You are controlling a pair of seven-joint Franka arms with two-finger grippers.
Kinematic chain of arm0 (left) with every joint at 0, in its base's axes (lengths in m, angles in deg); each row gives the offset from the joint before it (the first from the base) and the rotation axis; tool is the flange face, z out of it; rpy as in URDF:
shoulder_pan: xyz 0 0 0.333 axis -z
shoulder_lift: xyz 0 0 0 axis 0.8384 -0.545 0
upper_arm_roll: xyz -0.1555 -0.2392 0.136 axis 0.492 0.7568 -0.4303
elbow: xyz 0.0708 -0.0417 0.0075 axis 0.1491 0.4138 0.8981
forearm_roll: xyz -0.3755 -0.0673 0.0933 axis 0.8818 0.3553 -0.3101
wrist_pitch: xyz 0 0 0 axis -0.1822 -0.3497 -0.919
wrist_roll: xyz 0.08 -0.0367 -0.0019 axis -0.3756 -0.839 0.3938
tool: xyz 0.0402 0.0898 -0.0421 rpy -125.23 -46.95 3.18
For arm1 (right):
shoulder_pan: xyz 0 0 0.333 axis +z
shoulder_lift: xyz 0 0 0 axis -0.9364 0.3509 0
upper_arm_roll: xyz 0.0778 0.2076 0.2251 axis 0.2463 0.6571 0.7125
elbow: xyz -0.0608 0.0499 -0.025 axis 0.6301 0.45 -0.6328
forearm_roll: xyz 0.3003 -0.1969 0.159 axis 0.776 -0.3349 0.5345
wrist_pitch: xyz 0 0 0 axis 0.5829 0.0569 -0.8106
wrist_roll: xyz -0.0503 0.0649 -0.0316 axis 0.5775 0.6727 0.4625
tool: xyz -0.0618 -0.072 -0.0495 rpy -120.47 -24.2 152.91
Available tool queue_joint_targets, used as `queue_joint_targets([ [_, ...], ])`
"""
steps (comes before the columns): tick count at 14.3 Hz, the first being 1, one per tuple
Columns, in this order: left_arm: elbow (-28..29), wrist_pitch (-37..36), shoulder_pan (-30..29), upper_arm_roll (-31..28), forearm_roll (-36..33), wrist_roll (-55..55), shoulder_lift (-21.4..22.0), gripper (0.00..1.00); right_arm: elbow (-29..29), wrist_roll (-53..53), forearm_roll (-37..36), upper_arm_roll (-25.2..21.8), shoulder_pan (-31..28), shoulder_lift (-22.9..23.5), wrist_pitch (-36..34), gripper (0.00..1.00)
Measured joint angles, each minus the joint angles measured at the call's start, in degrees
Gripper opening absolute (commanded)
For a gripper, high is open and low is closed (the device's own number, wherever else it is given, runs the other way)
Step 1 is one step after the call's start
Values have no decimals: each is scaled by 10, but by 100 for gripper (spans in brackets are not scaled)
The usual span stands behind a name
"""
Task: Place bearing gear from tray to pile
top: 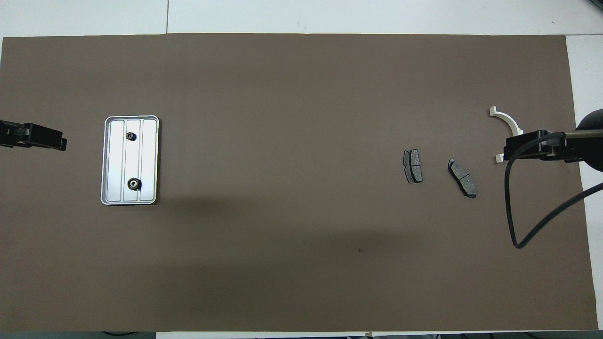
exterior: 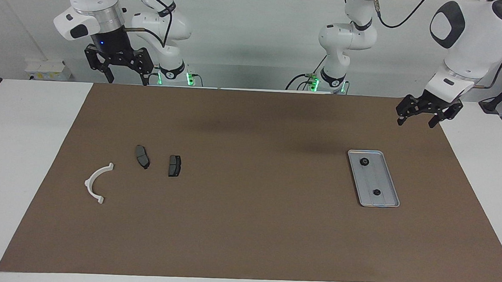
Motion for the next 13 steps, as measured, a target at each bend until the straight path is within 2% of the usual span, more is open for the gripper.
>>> queue_joint_targets([
  [8, 13, 8, 0, 1, 0, 0, 1, 100, 0, 0, 0, 0, 0, 0, 0, 100],
  [10, 78, 67, 4, 3, 0, 0, 12, 100, 0, 0, 0, 0, 0, 0, 0, 100],
  [13, 224, 199, 19, 4, 1, 0, 28, 100, 0, 0, 0, 0, 0, 0, 0, 100],
])
